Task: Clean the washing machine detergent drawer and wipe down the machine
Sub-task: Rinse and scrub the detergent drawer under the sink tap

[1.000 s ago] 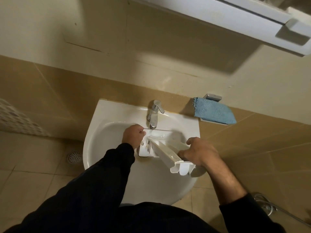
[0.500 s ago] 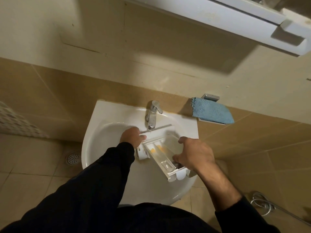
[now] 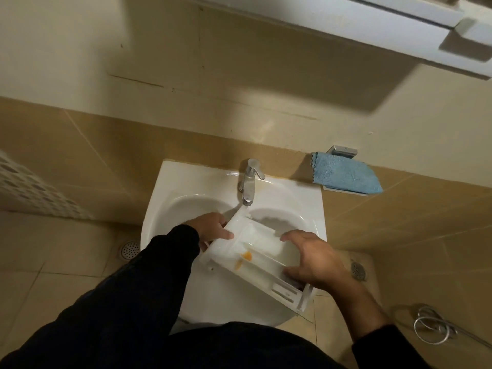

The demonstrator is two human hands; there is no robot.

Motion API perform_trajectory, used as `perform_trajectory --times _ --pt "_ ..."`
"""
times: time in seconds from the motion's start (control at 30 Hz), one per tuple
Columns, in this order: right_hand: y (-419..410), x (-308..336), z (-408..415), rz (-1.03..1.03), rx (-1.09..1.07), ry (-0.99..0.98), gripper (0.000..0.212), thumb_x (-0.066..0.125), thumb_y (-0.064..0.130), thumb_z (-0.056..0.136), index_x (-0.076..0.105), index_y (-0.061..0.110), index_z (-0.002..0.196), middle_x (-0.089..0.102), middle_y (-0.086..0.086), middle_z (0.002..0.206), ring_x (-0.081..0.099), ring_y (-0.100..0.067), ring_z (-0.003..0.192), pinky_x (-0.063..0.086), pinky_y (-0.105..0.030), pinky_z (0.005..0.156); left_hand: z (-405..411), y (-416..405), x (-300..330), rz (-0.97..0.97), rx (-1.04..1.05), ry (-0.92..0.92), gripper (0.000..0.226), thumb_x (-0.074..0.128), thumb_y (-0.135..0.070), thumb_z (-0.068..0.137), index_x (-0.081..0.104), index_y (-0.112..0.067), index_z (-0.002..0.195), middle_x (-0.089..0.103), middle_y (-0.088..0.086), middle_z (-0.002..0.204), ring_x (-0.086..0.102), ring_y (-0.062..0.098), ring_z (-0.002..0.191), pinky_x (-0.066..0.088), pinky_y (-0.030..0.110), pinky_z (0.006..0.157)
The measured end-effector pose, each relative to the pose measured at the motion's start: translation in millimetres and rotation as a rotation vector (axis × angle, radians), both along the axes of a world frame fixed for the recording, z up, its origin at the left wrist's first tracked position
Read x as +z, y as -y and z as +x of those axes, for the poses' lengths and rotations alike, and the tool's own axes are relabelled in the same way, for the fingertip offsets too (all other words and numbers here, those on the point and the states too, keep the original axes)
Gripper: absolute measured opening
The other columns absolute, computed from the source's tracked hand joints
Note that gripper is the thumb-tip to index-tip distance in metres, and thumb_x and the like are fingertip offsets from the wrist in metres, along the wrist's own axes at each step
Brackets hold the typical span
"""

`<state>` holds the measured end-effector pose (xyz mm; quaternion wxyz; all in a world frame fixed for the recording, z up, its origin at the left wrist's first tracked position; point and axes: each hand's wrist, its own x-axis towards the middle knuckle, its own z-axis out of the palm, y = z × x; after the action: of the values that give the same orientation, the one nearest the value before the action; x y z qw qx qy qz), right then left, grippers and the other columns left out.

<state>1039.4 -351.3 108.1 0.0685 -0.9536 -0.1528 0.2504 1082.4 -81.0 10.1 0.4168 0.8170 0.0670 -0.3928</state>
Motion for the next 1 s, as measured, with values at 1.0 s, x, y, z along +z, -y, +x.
perform_trajectory --times 1.0 --pt "-63.2 -99.9 0.7 0.742 -1.174 0.182 0.105 0.085 0.030 0.075 0.019 0.006 0.153 0.031 -0.020 0.151 0.036 -0.037 0.138 0.032 -0.045 0.116 -65.3 27.6 -7.1 -0.354 0.962 -0.328 0.047 0.048 0.004 0.089 0.030 0.000 0.132 0.061 0.023 0.111 0.069 0.030 0.077 0.058 0.038 0.048"
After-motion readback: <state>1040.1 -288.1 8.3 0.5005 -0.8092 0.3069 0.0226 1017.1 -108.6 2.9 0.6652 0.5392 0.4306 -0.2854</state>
